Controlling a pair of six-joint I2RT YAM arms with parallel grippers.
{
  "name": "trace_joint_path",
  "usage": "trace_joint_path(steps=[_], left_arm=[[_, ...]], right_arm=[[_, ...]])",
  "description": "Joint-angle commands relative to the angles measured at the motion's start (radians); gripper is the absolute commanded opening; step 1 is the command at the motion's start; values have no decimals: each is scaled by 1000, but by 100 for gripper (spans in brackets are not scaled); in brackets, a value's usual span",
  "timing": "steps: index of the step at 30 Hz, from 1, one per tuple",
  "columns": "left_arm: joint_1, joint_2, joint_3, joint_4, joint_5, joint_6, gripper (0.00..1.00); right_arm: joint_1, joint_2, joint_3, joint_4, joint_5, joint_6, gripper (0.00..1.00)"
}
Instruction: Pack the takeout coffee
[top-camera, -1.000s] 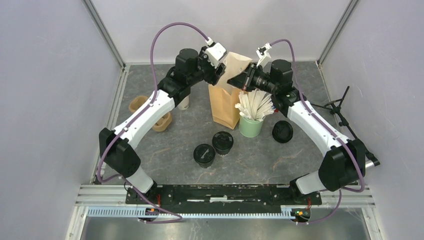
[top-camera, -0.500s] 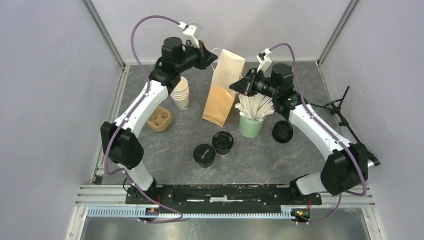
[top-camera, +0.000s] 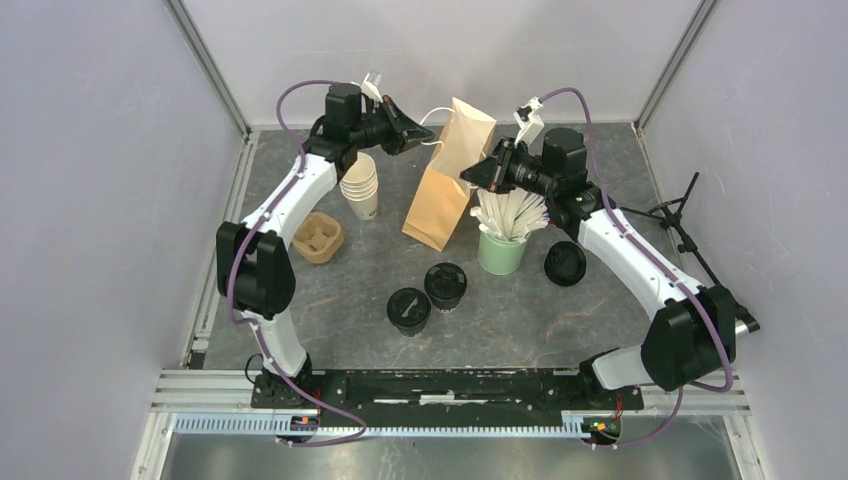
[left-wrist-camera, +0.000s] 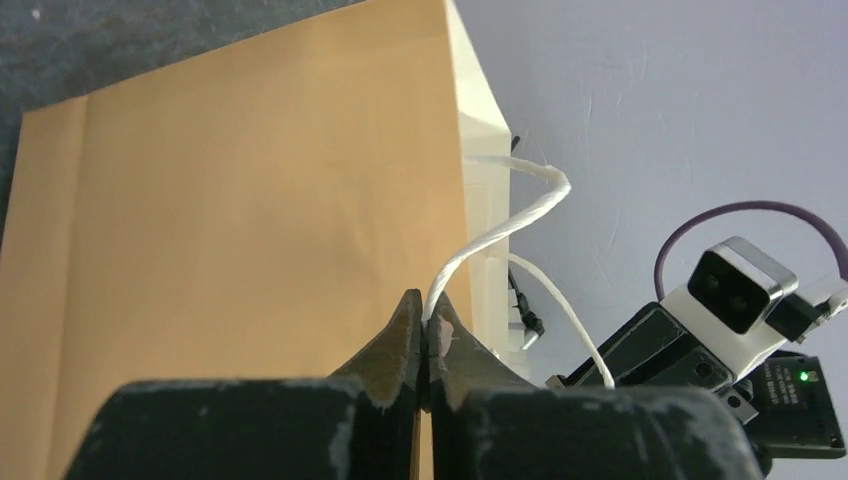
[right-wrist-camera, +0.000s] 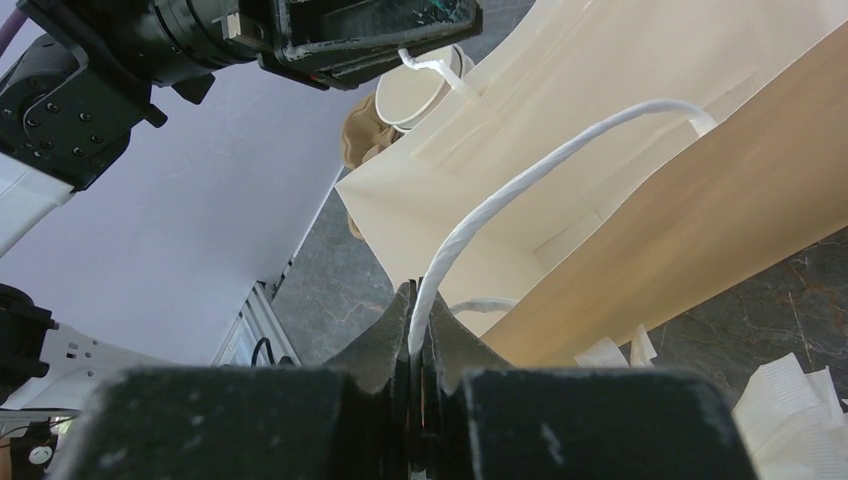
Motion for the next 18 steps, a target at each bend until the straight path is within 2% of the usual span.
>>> trace_joint_path(steps=[1, 5, 10, 14, 18], left_arm=[[13, -7, 4, -119, 4, -107, 3], [14, -16, 0, -202, -49, -110, 4], [14, 6, 74, -387, -151, 24, 8], [5, 15, 77, -374, -134, 19, 10], [-5, 5, 79, -379, -154, 30, 16]], right_arm=[[-4, -23, 2, 15, 6, -20, 7], [-3, -23, 3, 14, 5, -24, 7], [-4, -24, 2, 16, 6, -21, 7], [-4, -21, 5, 13, 6, -26, 6], [-3, -19, 15, 11, 7, -30, 7]])
